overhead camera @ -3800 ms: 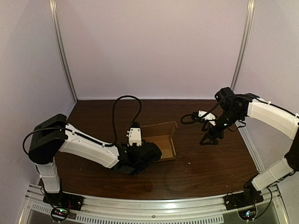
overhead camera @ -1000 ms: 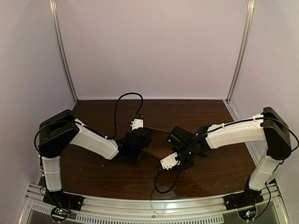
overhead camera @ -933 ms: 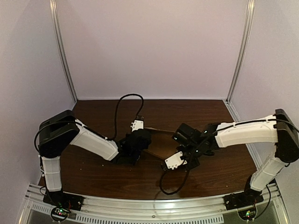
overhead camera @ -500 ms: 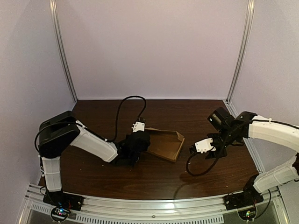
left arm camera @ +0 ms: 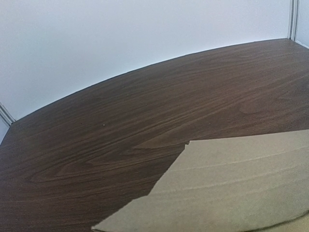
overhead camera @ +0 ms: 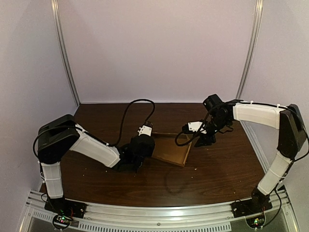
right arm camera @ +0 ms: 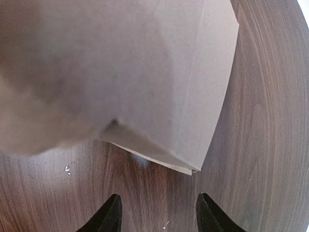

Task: Fold the paper box

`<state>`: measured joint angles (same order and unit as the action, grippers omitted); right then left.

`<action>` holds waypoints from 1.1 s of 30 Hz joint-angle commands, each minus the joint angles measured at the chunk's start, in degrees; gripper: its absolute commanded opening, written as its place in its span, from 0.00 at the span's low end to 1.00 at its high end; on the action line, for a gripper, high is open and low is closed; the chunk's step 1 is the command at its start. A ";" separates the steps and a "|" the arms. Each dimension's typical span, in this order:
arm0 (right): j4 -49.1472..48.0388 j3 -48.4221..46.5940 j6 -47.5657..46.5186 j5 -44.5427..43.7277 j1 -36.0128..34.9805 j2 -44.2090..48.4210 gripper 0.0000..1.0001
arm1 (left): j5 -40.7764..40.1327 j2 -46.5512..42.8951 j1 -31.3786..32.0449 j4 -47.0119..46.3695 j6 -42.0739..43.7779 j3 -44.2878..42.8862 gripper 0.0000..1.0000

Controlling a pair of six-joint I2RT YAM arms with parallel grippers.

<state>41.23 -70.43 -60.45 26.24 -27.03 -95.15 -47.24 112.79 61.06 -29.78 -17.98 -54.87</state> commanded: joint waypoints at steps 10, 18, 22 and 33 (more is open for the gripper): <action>-5.67 -5.60 0.33 3.99 -0.48 -9.61 0.40 | 7.06 1.49 -1.72 8.16 4.88 -1.06 0.00; -12.12 -2.62 3.45 1.56 -1.89 -10.15 0.26 | 7.79 1.73 -1.93 7.87 5.75 -1.77 0.00; -10.39 -4.16 5.10 2.88 -1.89 -10.26 0.24 | 8.72 1.89 -2.05 7.05 6.43 -2.13 0.00; 1.12 0.38 -4.45 -2.25 -2.07 -4.25 0.36 | 10.36 2.01 -2.05 4.39 6.71 1.68 0.00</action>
<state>36.34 -73.14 -61.01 26.06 -28.58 -104.31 -41.34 112.81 58.72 -27.38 -12.47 -57.60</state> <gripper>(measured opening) 0.339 0.028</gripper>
